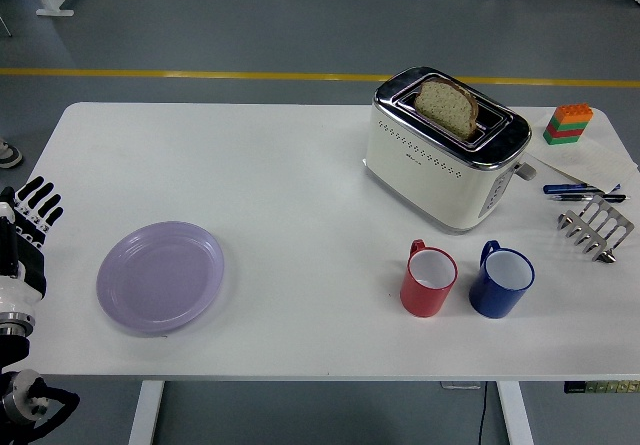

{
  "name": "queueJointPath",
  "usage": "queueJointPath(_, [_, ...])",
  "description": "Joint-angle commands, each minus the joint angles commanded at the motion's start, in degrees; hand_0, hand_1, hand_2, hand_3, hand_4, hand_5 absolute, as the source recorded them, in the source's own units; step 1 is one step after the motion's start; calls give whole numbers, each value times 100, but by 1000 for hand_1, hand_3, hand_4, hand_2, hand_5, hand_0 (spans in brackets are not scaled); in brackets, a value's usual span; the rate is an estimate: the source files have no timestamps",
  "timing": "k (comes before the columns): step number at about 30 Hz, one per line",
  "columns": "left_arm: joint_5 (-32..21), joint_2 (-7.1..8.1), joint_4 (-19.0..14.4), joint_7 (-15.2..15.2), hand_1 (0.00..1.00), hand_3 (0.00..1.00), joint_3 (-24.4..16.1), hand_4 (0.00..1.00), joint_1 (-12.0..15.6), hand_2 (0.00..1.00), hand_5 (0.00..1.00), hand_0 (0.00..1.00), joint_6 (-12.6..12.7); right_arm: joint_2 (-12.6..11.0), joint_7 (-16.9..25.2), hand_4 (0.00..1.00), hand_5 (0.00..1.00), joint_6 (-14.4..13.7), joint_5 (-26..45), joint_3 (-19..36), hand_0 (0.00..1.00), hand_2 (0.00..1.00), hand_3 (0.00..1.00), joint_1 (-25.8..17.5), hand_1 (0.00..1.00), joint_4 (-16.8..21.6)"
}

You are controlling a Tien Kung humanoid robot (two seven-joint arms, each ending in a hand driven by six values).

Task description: Push plate across desktop,pick up the break from the machine,place the break in the plate

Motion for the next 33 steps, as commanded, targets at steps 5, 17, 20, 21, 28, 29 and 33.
queueJointPath(5, [-1, -19, 8, 0, 803, 742, 10, 521, -28, 798, 998, 799, -1, -62, -47, 758, 216, 27, -29, -290, 846, 812, 803, 335, 785, -91])
queueJointPath(17, [-51, -12, 66, 0, 796, 739, -27, 520, -10, 797, 998, 797, 0, 24, 9, 703, 240, -271, 625, -733, 817, 769, 766, 493, 766, 51])
queueJointPath(20, [-91, -20, 136, -24, 799, 738, -40, 520, -26, 796, 998, 795, 2, 81, 183, 512, 192, -453, 1106, -669, 749, 706, 700, 355, 711, 167])
queueJointPath(21, [-95, -21, 145, -28, 799, 738, -43, 520, -27, 796, 998, 795, 3, 88, 209, 512, 192, -475, 1222, -659, 749, 706, 700, 337, 711, 182])
queueJointPath(28, [-742, -9, 725, -377, 799, 737, -97, 519, -15, 796, 998, 796, -90, 299, 1173, 501, 186, -286, 2919, -145, 723, 686, 666, -137, 693, 456])
queueJointPath(29, [-794, -13, 792, -428, 799, 737, -108, 519, -9, 796, 998, 796, -91, 302, 1135, 501, 186, -218, 3136, -114, 723, 686, 666, -170, 693, 460])
queueJointPath(33, [-852, -19, 1040, -589, 849, 745, -115, 530, -14, 821, 998, 845, -72, 307, 1053, 510, 207, -83, 3869, -26, 729, 695, 665, -291, 697, 466])
